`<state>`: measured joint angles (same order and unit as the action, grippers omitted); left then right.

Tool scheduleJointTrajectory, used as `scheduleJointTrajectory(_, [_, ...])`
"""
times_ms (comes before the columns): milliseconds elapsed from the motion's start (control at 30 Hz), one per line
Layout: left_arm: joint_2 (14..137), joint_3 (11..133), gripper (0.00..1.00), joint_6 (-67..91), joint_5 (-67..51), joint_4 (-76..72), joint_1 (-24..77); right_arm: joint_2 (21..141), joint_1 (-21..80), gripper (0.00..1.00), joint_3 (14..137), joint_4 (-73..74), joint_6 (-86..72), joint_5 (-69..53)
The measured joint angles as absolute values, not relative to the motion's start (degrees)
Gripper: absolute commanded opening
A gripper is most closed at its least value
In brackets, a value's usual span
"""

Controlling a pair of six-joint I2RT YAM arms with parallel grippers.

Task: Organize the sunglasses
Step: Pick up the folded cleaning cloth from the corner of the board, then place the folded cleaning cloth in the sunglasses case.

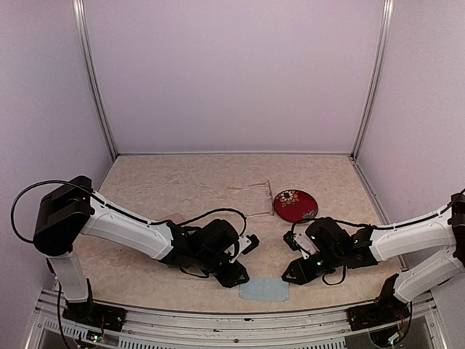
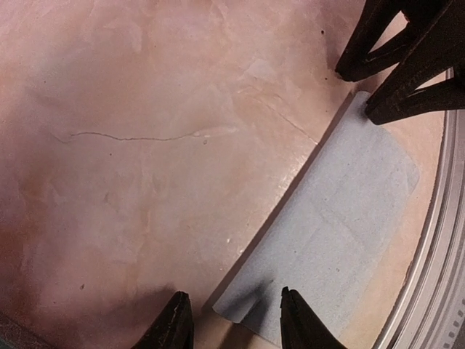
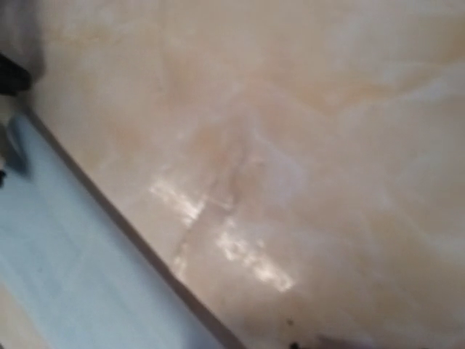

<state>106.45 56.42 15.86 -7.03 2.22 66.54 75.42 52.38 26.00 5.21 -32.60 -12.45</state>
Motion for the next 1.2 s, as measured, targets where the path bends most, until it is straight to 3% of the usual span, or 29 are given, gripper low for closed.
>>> scheduleJointTrajectory(400, [107.8,57.3,0.19,15.1,-10.5,1.8,66.2,77.1,52.4,0.16,26.0,3.1,-31.8,-15.4])
scheduleJointTrajectory(633, [107.8,57.3,0.0,15.3,-12.0,1.9,66.2,77.1,52.4,0.06,25.9,3.1,-31.4,-16.2])
scheduleJointTrajectory(733, [107.9,57.3,0.0,15.3,-12.4,1.8,66.2,77.1,52.4,0.0,25.9,3.1,-31.0,-16.4])
scheduleJointTrajectory(1200, [101.2,53.9,0.0,17.5,-10.2,1.7,66.2,77.9,52.4,0.0,29.7,2.7,-28.1,-18.3])
